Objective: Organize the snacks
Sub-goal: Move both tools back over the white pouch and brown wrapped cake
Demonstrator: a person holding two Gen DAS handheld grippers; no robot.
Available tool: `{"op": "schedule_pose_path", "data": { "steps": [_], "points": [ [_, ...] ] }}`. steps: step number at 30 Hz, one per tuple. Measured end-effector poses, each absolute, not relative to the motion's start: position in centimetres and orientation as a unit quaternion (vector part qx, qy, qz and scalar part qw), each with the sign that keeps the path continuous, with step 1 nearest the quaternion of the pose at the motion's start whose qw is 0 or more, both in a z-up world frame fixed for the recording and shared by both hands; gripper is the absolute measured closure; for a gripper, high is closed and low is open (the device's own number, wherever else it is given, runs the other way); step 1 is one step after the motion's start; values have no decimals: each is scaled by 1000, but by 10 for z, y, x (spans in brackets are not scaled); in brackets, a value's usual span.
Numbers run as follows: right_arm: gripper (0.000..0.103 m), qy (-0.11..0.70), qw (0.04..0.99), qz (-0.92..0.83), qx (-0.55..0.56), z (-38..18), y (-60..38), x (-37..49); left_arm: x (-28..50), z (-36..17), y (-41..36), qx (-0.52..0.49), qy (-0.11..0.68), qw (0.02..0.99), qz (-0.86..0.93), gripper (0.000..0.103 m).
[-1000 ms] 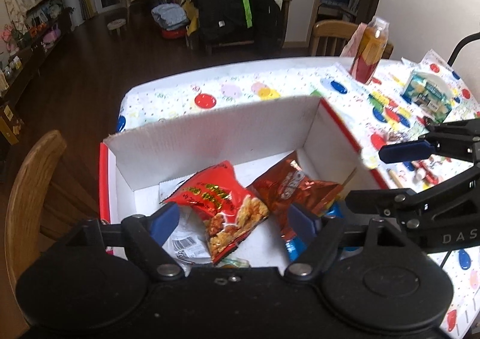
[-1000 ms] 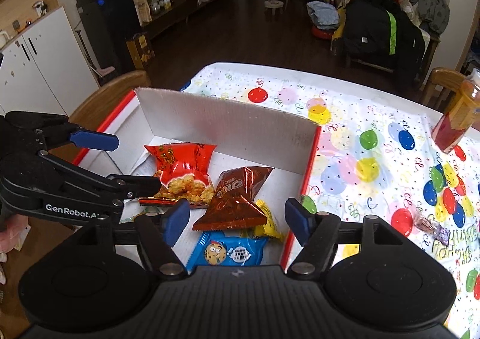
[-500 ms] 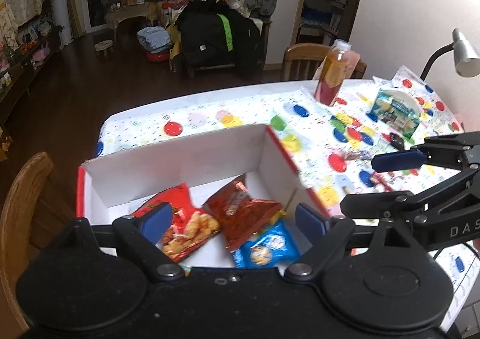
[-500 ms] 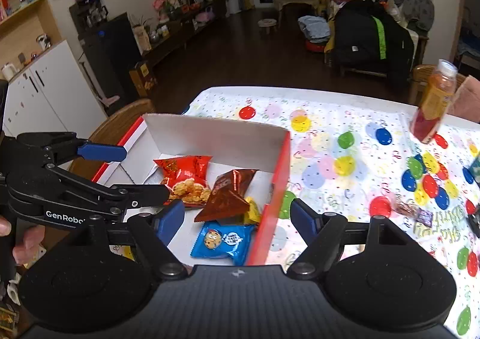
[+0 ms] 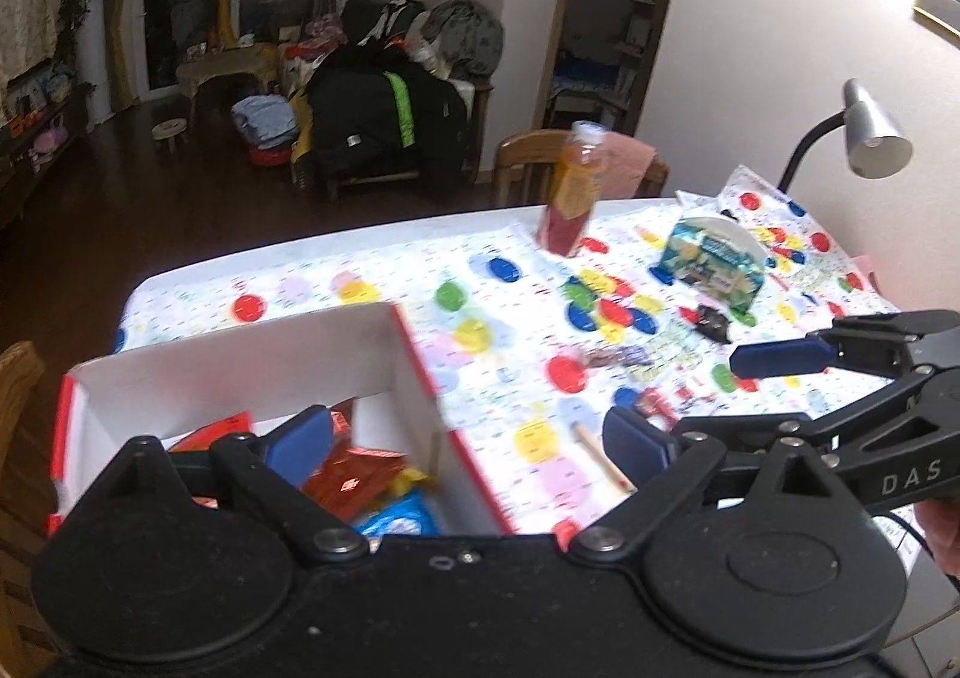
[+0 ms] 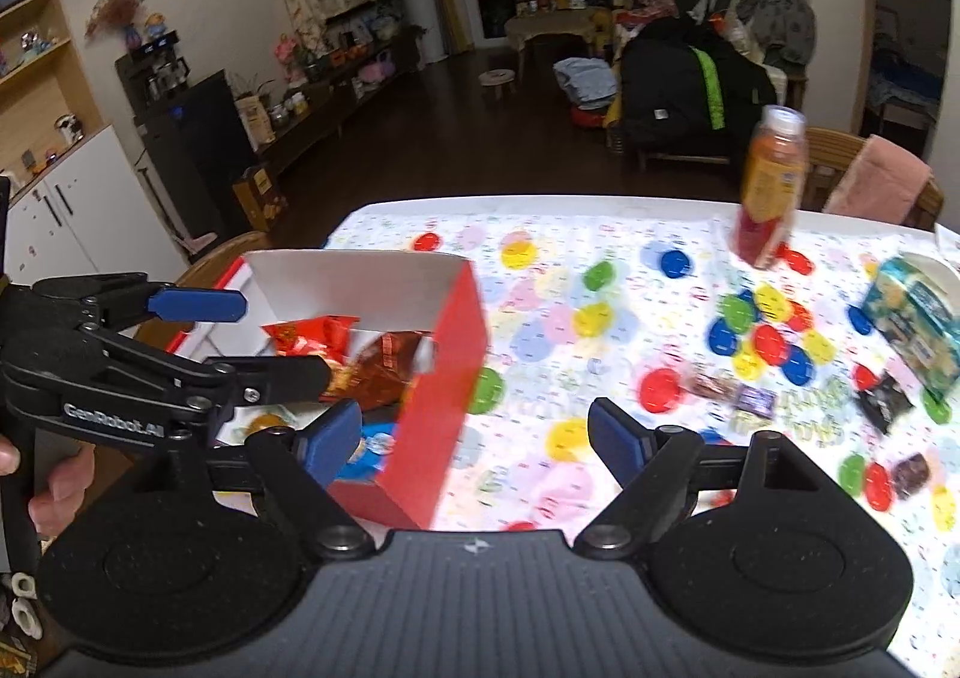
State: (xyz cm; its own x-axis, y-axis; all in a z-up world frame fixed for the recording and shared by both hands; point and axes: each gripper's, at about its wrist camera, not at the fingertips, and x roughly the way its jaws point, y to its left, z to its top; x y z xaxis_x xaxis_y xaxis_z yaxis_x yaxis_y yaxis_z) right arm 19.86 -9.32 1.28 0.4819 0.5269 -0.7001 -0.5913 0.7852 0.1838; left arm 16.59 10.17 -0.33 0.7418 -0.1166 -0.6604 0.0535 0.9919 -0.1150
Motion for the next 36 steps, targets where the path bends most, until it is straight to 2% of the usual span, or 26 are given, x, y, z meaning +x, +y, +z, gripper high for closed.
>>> {"op": "schedule_pose_path", "data": {
  "steps": [4, 21, 36],
  "points": [
    [20, 393, 865, 309, -37, 7, -124, 201, 172, -4, 76, -49, 349, 934, -60, 1],
    [20, 413, 880, 233, -21, -22, -258, 237, 220, -36, -37, -24, 359, 926, -116, 1],
    [20, 447, 876, 181, -9, -68, -333, 301, 286, -82, -99, 34, 387, 902, -190, 1]
  ]
}}
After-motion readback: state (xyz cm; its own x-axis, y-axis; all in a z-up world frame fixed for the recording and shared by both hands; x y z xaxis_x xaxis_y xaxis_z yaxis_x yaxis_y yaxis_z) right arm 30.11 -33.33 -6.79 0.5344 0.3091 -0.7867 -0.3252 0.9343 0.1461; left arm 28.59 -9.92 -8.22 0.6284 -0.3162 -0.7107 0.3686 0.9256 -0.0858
